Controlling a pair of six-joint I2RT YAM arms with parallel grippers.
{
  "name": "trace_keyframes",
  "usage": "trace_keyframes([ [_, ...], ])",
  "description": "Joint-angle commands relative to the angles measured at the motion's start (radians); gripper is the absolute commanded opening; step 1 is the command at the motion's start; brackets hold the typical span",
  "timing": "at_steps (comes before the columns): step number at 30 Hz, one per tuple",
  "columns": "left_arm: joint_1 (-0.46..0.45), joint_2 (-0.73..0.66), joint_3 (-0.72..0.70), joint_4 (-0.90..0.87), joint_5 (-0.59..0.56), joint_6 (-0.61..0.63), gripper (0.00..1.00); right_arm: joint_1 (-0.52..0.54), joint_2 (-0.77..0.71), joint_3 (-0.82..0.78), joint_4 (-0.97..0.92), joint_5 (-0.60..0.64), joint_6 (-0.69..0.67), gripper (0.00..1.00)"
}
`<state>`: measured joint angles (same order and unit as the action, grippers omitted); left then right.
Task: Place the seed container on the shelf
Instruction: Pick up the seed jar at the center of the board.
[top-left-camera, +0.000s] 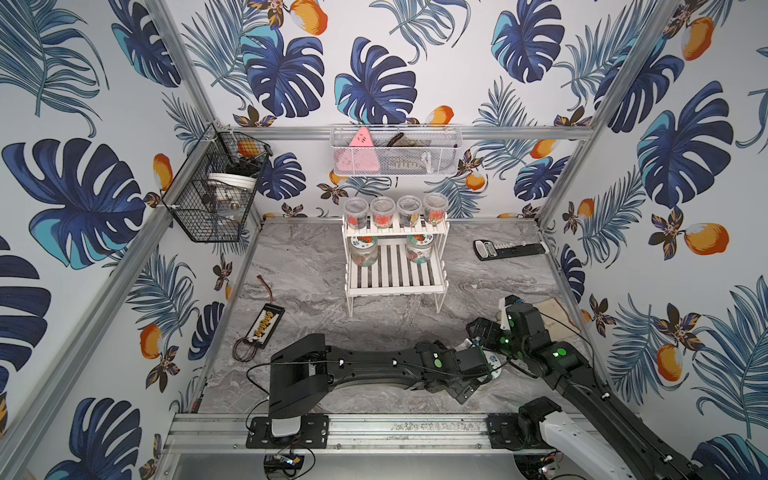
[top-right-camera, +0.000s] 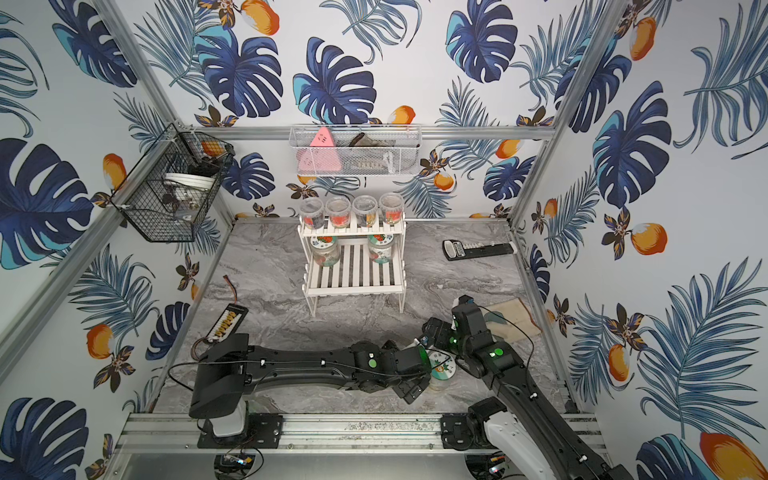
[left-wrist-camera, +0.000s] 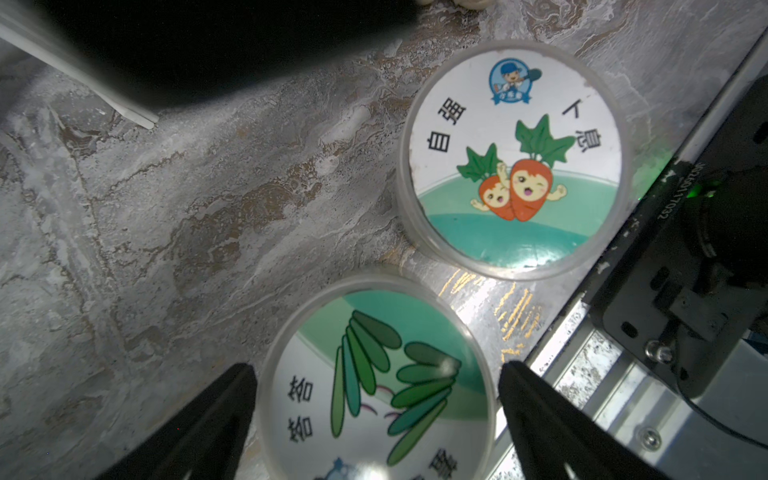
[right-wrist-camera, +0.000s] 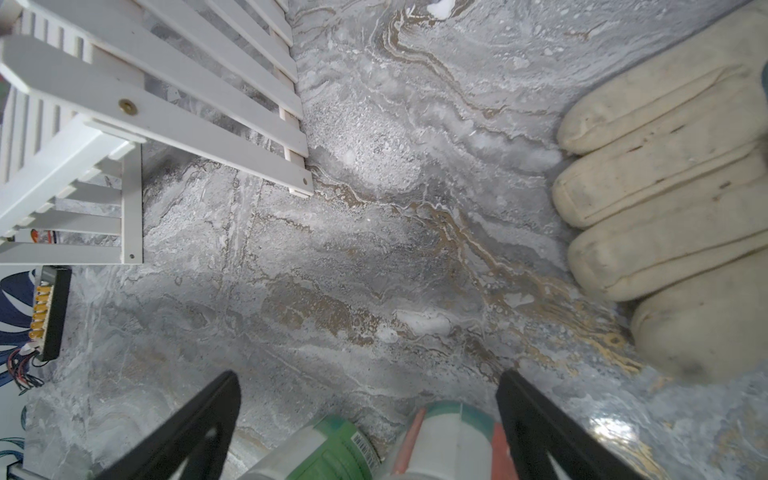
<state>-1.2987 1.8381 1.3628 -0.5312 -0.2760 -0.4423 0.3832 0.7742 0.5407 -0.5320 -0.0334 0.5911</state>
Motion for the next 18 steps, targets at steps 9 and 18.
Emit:
trace_keyframes([
  [9, 0.032, 0.009, -0.022, -0.040, -0.015, -0.055, 0.91, 0.001, -0.012, 0.010, 0.020, -0.032, -0.030, 1.00],
  [18, 0.039, -0.031, -0.060, -0.022, 0.011, -0.044, 0.98, 0.000, 0.000, 0.013, 0.036, -0.043, -0.025, 1.00],
])
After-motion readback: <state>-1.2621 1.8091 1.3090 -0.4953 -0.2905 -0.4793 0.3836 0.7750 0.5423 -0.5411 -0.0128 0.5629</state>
